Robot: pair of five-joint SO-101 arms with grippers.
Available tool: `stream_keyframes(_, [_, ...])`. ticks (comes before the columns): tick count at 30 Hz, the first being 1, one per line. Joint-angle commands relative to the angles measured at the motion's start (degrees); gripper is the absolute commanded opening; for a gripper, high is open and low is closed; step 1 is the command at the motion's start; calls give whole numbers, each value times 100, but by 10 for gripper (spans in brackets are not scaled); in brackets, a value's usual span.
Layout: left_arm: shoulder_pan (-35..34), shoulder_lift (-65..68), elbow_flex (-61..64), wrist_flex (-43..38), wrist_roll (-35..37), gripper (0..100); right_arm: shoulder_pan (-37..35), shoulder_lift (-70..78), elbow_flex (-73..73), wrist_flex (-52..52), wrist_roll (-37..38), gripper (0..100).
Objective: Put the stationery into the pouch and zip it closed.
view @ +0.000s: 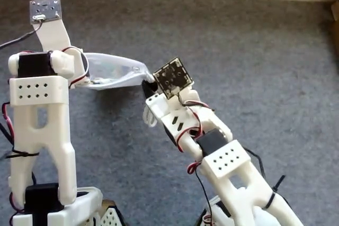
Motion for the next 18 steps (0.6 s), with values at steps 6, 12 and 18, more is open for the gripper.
stream_keyframes(6, [-75,57,110,-88,-53,6,-4,-1455,-286,1420,9,5])
stream_keyframes(12, [171,57,110,-176,-70,6,-303,-1745,-295,2369,9,5])
stream_keyframes(18, [488,57,119,-211,-422,6,-312,-2378,-215,3011,9,5])
